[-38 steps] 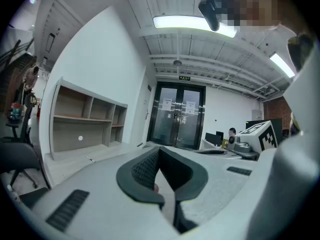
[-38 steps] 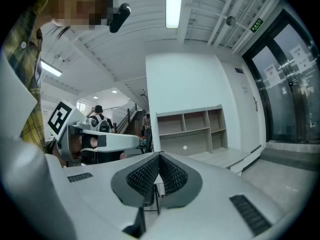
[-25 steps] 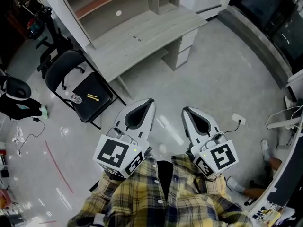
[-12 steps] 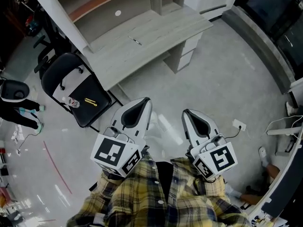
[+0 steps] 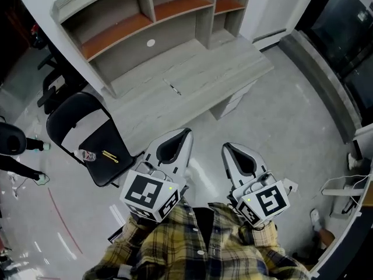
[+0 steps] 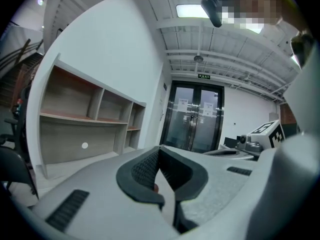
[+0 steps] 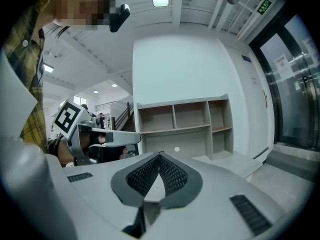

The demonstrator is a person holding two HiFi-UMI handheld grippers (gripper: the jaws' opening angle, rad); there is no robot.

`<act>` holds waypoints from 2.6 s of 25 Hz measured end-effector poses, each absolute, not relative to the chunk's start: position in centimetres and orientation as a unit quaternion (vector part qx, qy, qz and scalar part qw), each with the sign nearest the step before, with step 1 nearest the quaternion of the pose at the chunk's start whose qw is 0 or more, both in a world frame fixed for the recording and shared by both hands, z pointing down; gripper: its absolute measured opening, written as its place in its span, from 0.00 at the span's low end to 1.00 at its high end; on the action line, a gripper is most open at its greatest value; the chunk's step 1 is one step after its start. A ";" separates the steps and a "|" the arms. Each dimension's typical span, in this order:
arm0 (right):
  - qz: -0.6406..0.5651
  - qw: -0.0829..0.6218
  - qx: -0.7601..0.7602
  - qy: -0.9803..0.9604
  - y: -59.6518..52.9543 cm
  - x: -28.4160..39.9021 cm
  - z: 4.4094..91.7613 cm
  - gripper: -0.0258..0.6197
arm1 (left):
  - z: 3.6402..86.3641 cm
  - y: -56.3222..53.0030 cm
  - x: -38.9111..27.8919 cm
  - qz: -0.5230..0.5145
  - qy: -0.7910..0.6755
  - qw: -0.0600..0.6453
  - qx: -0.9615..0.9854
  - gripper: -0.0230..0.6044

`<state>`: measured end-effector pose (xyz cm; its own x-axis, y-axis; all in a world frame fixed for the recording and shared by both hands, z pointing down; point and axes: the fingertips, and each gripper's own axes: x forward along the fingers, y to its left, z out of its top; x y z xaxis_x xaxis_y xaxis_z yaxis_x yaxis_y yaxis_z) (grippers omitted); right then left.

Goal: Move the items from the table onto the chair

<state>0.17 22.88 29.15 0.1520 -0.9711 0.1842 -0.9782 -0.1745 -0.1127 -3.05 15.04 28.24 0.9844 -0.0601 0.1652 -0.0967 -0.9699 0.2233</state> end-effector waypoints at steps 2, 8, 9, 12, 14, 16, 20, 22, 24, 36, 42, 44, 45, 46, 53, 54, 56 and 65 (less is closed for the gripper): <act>0.111 0.022 0.754 -0.647 20.4 1.6 29.1 0.07 | 28.6 12.7 -1.7 0.084 -0.047 0.119 0.988 0.04; 0.137 0.020 0.745 -0.653 15.0 5.4 30.3 0.07 | 30.2 7.2 0.8 0.103 -0.071 0.137 0.983 0.04; 0.141 0.021 0.742 -0.655 14.4 6.0 30.6 0.07 | 30.6 6.5 1.0 0.107 -0.078 0.140 0.981 0.04; 0.149 0.024 0.734 -0.662 12.5 8.0 31.4 0.07 | 31.7 4.7 1.8 0.118 -0.100 0.148 0.977 0.04; 0.150 0.026 0.726 -0.671 11.1 9.6 31.8 0.07 | 32.3 3.5 2.6 0.122 -0.117 0.152 0.974 0.04; 0.151 0.026 0.715 -0.682 9.6 11.2 32.1 0.07 | 32.7 2.2 3.7 0.123 -0.136 0.155 0.971 0.04; 0.147 0.030 0.677 -0.721 6.3 14.7 32.2 0.07 | 32.7 -0.6 6.5 0.114 -0.192 0.156 0.962 0.04; 0.143 0.033 0.653 -0.743 4.7 16.7 32.0 0.07 | 32.5 -1.8 8.2 0.108 -0.225 0.155 0.956 0.04; 0.137 0.037 0.629 -0.764 3.4 18.8 31.8 0.07 | 32.3 -2.8 10.0 0.103 -0.253 0.154 0.949 0.04; 0.151 0.044 0.497 -0.853 0.0 25.5 31.8 0.07 | 33.4 -4.9 15.9 0.108 -0.397 0.169 0.896 0.04; 0.163 0.046 0.481 -0.860 -1.1 25.7 32.6 0.07 | 35.3 -6.0 15.9 0.125 -0.430 0.179 0.876 0.04; 0.166 0.047 0.484 -0.858 -1.4 25.9 32.9 0.07 | 35.9 -6.5 15.7 0.124 -0.440 0.189 0.869 0.04; 0.168 0.047 0.485 -0.857 -1.5 26.0 33.1 0.07 | 36.1 -6.7 15.6 0.122 -0.443 0.194 0.867 0.04; 0.170 0.046 0.486 -0.856 -1.6 26.1 33.2 0.07 | 36.3 -6.9 15.5 0.121 -0.444 0.197 0.866 0.05; 0.170 0.050 0.487 -0.855 -2.6 26.0 33.3 0.07 | 36.9 -8.3 14.9 0.122 -0.451 0.210 0.859 0.07; 0.170 0.050 0.488 -0.855 -2.6 26.0 33.3 0.07 | 37.1 -8.4 14.8 0.123 -0.451 0.214 0.857 0.12; 0.173 0.050 0.491 -0.852 -2.7 26.1 33.4 0.07 | 37.5 -8.7 14.6 0.125 -0.451 0.225 0.854 0.19; 0.209 0.059 0.502 -0.837 -2.5 26.9 35.9 0.07 | 44.8 -10.5 14.7 0.175 -0.474 0.239 0.829 0.29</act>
